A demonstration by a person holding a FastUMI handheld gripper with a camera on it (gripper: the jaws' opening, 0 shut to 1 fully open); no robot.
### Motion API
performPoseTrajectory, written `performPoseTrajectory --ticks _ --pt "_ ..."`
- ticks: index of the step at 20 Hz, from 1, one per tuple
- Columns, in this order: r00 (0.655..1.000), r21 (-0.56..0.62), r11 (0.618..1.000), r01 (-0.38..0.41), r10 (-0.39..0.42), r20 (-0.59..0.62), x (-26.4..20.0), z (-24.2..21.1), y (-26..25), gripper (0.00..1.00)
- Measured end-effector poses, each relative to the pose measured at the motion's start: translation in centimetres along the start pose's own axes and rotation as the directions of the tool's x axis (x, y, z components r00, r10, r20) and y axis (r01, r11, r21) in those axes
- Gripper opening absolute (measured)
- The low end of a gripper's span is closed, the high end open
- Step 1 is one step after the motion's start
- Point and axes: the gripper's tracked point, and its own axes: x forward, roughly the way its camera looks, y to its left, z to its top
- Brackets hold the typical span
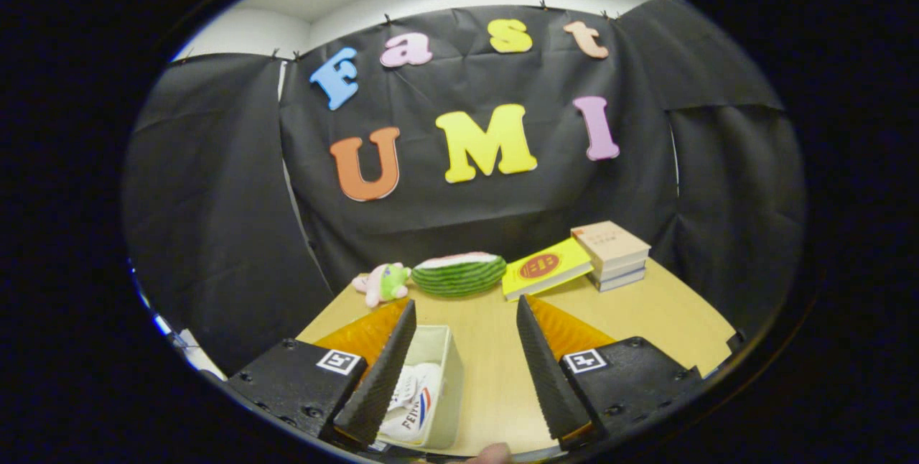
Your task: Open the storage box then place both shoes into the box .Put the left shoe in first, then the right shoe, with the right side of both shoes facing outward in a uniform manner.
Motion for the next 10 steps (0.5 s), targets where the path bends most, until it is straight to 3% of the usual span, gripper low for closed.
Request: performPoseTrajectory --ticks 4,10 --pt "0.989 -0.068 0.997 0.024 -0.014 0.149 -4.1 1.8 -1.8 1.00" --pt "0.985 -0.064 0.997 0.031 -0.020 0.169 -6.6 -0.9 -2.5 1.00"
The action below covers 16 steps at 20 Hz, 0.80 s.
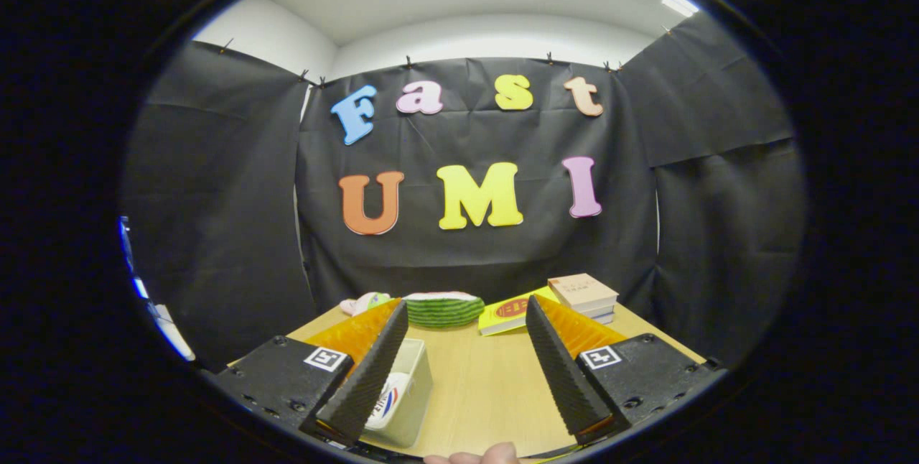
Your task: Open the storage box then place both shoes into the box .Put the left shoe in first, then the right shoe, with the right side of both shoes facing outward in a uniform manner.
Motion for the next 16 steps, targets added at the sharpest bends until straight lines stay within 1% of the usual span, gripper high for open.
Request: performPoseTrajectory --ticks 5,8,12,16 --pt "1.000 0.047 0.999 -0.016 0.015 0.018 -1.0 -1.0 -0.4 1.00" --pt "1.000 0.030 0.999 -0.020 0.020 0.022 -0.8 -1.1 -0.5 1.00" --pt "0.999 0.027 0.999 -0.047 0.047 -0.020 -0.3 -2.5 0.0 1.00" --pt "0.998 0.024 0.999 -0.047 0.048 -0.031 0.0 -3.0 0.0 1.00"
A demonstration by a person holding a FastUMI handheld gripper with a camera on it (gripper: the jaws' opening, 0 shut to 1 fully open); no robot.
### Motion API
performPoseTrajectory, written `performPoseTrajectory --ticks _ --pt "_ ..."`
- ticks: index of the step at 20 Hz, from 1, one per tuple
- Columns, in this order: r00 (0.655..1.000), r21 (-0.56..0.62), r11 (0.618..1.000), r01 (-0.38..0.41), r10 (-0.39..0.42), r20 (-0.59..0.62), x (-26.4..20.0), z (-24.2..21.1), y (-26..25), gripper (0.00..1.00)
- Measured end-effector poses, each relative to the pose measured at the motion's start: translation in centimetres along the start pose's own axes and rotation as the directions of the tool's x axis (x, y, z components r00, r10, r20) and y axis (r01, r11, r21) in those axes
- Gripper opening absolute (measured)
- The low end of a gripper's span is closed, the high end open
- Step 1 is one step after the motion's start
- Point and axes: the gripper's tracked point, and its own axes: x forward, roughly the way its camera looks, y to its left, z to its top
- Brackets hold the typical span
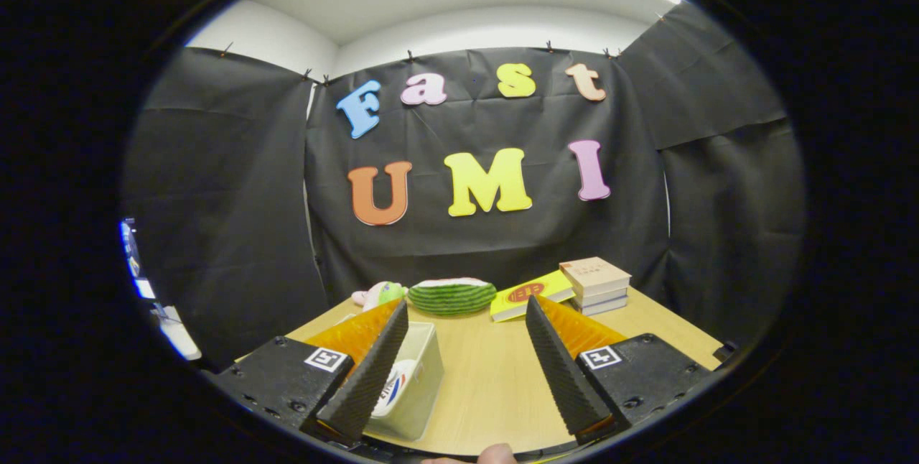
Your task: Open the storage box then place both shoes into the box .Put the left shoe in first, then the right shoe, with the right side of both shoes facing outward in a uniform manner.
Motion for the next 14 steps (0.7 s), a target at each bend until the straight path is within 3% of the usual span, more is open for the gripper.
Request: performPoseTrajectory --ticks 6,14 --pt "0.999 0.038 0.999 0.036 -0.036 0.020 -0.1 0.6 -1.7 1.00" --pt "0.995 0.005 0.997 0.071 -0.072 0.066 -1.0 1.6 -2.1 1.00"
